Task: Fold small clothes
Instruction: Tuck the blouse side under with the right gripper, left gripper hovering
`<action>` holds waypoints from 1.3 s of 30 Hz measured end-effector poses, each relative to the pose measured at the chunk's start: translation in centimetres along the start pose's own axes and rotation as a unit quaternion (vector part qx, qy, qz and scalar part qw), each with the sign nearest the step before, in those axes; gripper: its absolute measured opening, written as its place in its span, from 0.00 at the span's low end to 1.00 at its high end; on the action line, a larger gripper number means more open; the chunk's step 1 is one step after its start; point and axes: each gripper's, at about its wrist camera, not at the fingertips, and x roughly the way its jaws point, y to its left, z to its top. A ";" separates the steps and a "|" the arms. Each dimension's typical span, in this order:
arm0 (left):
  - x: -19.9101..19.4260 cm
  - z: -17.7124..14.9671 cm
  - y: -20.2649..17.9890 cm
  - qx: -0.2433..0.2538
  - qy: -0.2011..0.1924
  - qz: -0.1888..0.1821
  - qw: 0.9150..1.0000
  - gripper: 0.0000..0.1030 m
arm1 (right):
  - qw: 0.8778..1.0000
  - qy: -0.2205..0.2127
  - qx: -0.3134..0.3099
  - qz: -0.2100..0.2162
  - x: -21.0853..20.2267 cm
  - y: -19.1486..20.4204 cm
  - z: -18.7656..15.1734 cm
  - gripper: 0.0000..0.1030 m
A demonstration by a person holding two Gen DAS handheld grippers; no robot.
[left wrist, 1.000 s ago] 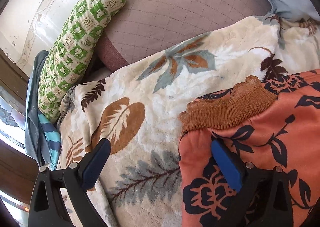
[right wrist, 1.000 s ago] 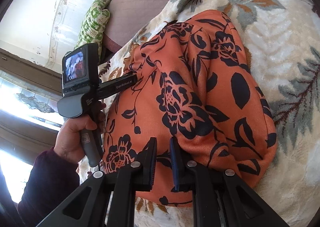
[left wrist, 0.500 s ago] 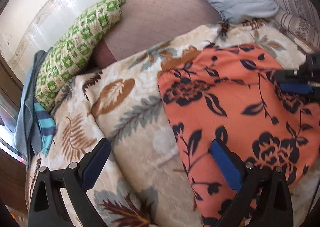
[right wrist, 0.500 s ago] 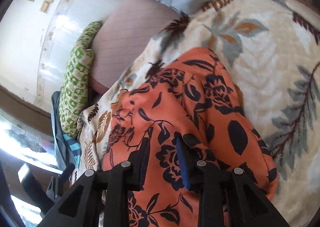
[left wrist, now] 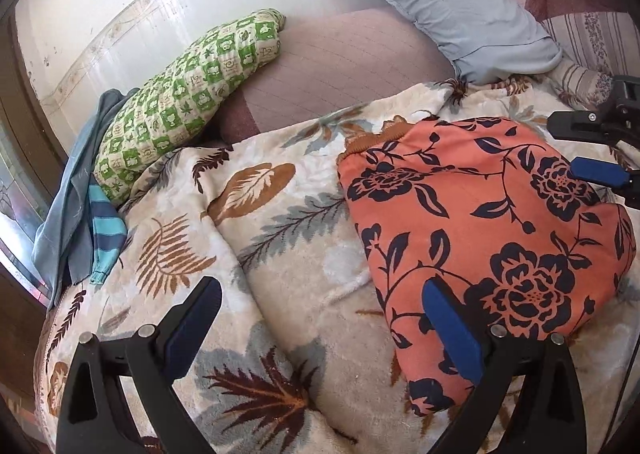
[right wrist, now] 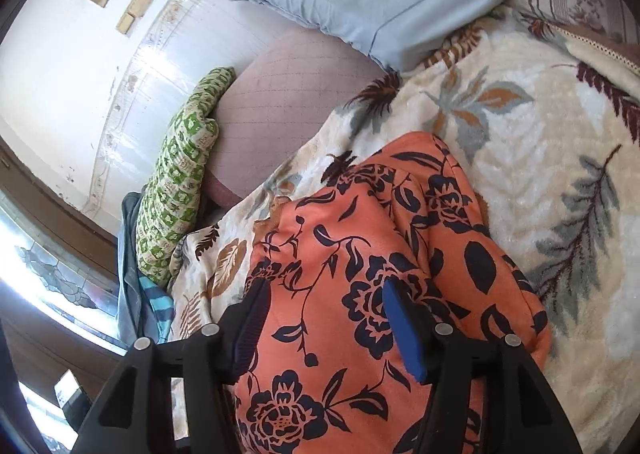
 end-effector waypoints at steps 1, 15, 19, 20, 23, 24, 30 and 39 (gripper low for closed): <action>0.1 -0.1 0.2 -0.003 0.004 -0.004 1.000 0.98 | 1.000 -0.001 -0.001 0.002 -0.2 0.2 -0.1 0.60; 0.7 0.3 1.9 -0.030 0.003 -0.011 0.999 0.98 | 0.999 0.008 -0.049 -0.018 -0.4 1.4 -1.3 0.60; 1.1 0.3 1.6 -0.025 0.003 -0.011 1.000 0.98 | 0.999 0.004 -0.050 -0.020 -0.7 1.1 -1.1 0.60; 1.2 0.2 1.5 -0.024 0.004 -0.010 1.000 0.98 | 0.999 0.003 -0.049 -0.020 -0.8 1.0 -1.0 0.60; 1.6 0.2 1.2 -0.020 0.006 -0.008 1.000 0.98 | 0.999 -0.001 -0.046 -0.022 -1.2 0.6 -0.6 0.60; 1.7 0.2 1.0 -0.018 0.006 -0.007 1.000 0.98 | 0.999 -0.003 -0.043 -0.022 -1.3 0.4 -0.5 0.60; 2.1 0.2 0.4 -0.009 0.007 -0.007 1.000 0.98 | 0.999 -0.009 -0.035 -0.025 -2.0 -0.5 0.0 0.60; 2.7 0.1 0.3 -0.008 0.013 -0.006 1.000 0.98 | 0.999 -0.015 -0.031 -0.029 -2.5 -1.1 0.5 0.60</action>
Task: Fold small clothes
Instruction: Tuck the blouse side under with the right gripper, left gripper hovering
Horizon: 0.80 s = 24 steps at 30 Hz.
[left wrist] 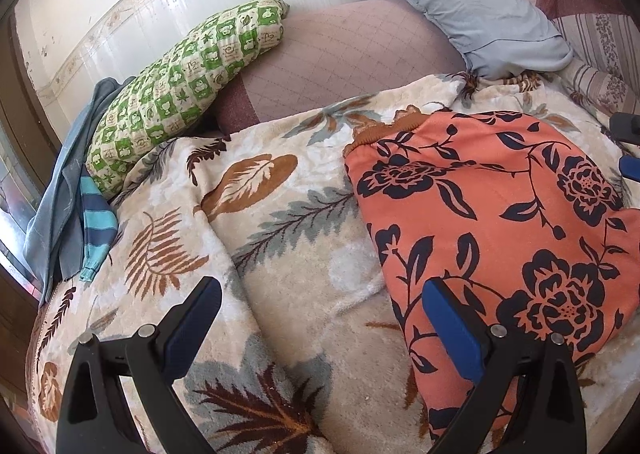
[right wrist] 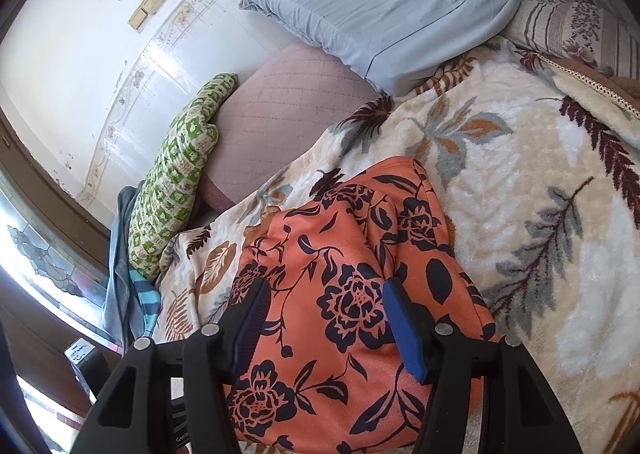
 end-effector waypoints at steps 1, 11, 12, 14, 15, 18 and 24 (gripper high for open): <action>0.1 0.0 0.1 0.000 0.001 0.000 1.000 0.98 | 1.000 -0.001 0.000 0.000 0.0 -0.1 0.1 0.60; 0.6 0.1 0.2 -0.004 0.004 -0.002 1.000 0.98 | 1.000 -0.003 0.007 -0.004 -0.4 -0.9 0.4 0.60; 0.6 0.1 0.2 -0.004 0.004 -0.003 1.000 0.98 | 1.000 -0.004 0.008 -0.004 -0.5 -1.0 0.5 0.60; 0.7 0.0 0.2 -0.004 0.004 -0.003 1.000 0.98 | 1.000 -0.004 0.010 -0.005 -0.6 -1.2 0.5 0.60; 0.7 0.0 0.2 -0.004 0.004 -0.003 1.000 0.98 | 1.000 -0.003 0.010 -0.006 -0.7 -1.3 0.5 0.60; 0.7 0.0 0.2 -0.003 0.003 -0.003 1.000 0.98 | 1.000 -0.001 0.012 -0.009 -0.7 -1.5 0.5 0.60; 1.0 0.0 0.2 -0.007 0.005 -0.006 1.000 0.98 | 1.000 -0.002 0.012 -0.019 -1.0 -1.8 0.6 0.60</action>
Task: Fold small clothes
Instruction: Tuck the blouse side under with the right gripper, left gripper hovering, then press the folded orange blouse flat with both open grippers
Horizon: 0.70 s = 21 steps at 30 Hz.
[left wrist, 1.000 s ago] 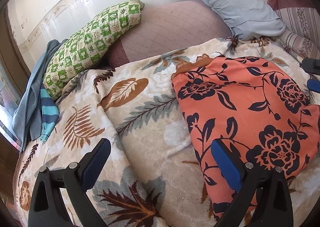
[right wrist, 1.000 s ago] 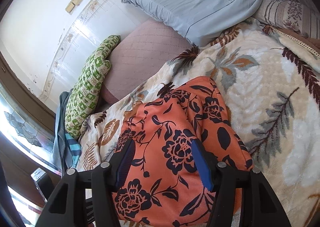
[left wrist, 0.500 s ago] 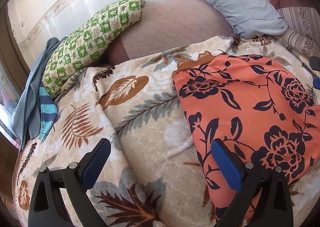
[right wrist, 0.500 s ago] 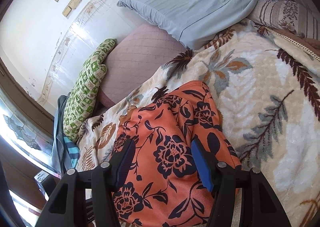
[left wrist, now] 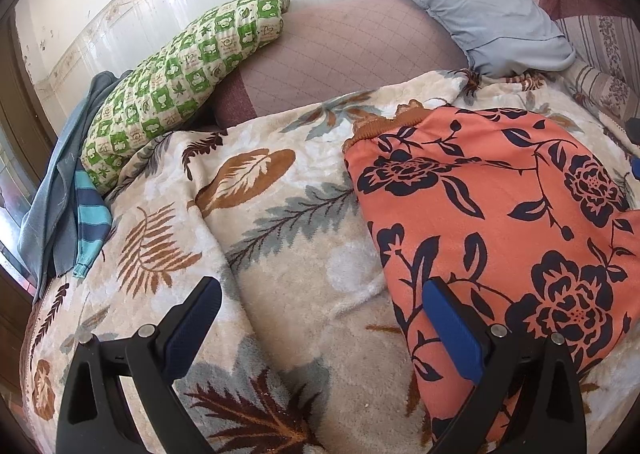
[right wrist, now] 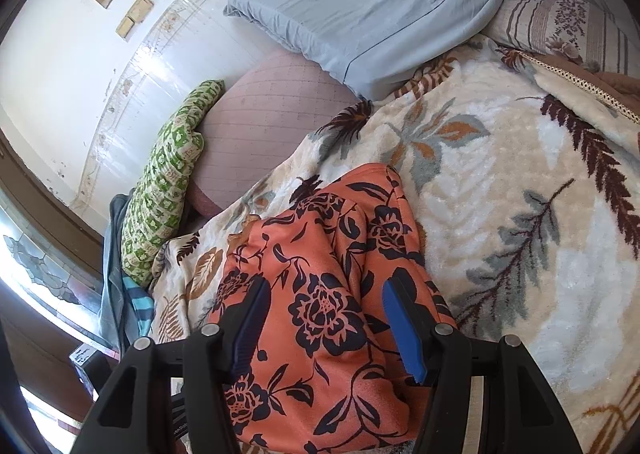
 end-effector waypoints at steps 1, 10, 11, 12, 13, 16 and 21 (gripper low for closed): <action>0.0 0.0 0.0 -0.001 0.000 0.000 1.000 0.98 | 1.000 -0.001 0.000 -0.003 -0.1 -0.1 0.0 0.60; -2.4 1.2 1.2 -0.043 -0.022 -0.039 0.998 0.98 | 0.993 -0.035 -0.053 -0.096 -1.5 0.1 0.5 0.60; -3.1 1.4 1.2 -0.044 -0.031 -0.042 0.998 0.98 | 0.991 -0.045 -0.070 -0.106 -1.9 0.7 0.4 0.60; -3.8 1.5 1.0 -0.042 -0.041 -0.043 0.997 0.98 | 0.989 -0.056 -0.085 -0.111 -2.3 1.4 0.2 0.60; -4.4 1.5 0.9 -0.039 -0.050 -0.044 0.997 0.98 | 0.987 -0.064 -0.099 -0.109 -2.7 2.2 0.0 0.60; -5.6 1.5 0.5 -0.029 -0.067 -0.045 0.996 0.98 | 0.983 -0.070 -0.141 -0.095 -3.6 4.9 -1.1 0.60; -6.4 1.1 1.0 -0.037 -0.067 -0.042 0.996 0.98 | 0.979 -0.053 -0.176 -0.093 -3.6 7.5 -3.3 0.60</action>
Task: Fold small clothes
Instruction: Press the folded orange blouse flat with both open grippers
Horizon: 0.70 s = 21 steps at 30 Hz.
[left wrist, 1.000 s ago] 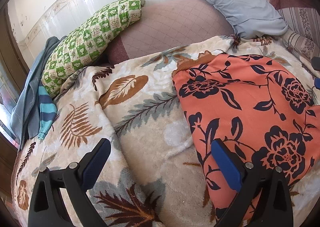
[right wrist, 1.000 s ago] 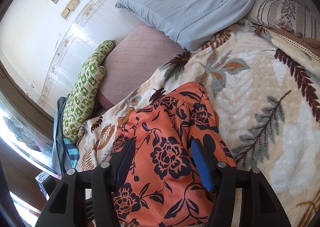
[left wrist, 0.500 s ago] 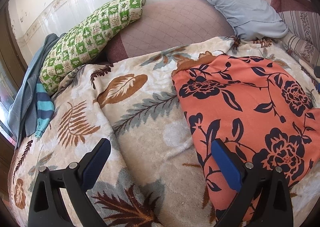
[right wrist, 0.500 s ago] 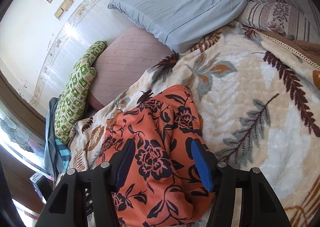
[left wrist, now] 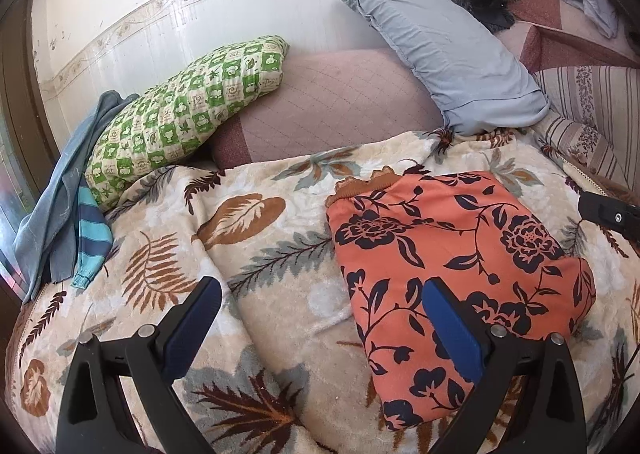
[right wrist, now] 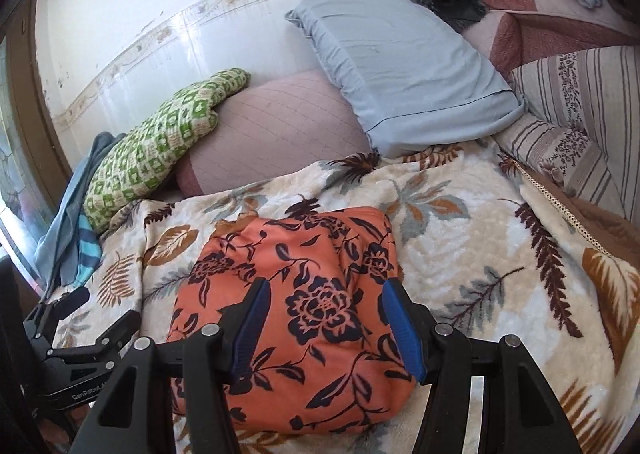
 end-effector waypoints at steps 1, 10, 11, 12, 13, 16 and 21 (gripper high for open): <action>-0.3 0.0 0.3 -0.005 -0.001 -0.001 1.000 0.98 | 1.000 0.000 0.003 0.007 -0.1 0.3 -0.1 0.60; -3.2 0.1 2.3 -0.042 -0.023 0.003 0.999 0.98 | 1.000 -0.019 0.001 0.023 -1.8 3.1 -1.1 0.60; -3.6 0.1 2.5 -0.047 -0.025 0.002 0.999 0.98 | 1.000 -0.020 0.000 0.021 -1.9 3.3 -1.4 0.60; -3.9 0.1 2.7 -0.051 -0.028 0.002 0.998 0.98 | 1.000 -0.020 0.001 0.021 -2.0 3.5 -1.6 0.60; -4.3 0.1 2.9 -0.055 -0.030 0.002 0.998 0.98 | 0.999 -0.019 0.004 0.025 -2.1 3.6 -1.7 0.60; -5.1 -0.1 3.2 -0.064 -0.031 0.001 0.997 0.98 | 0.999 -0.019 0.013 0.032 -2.2 4.1 -2.2 0.60; -5.2 -0.4 3.2 -0.064 -0.028 0.000 0.998 0.98 | 0.999 -0.010 0.001 0.034 -1.6 5.0 -2.8 0.60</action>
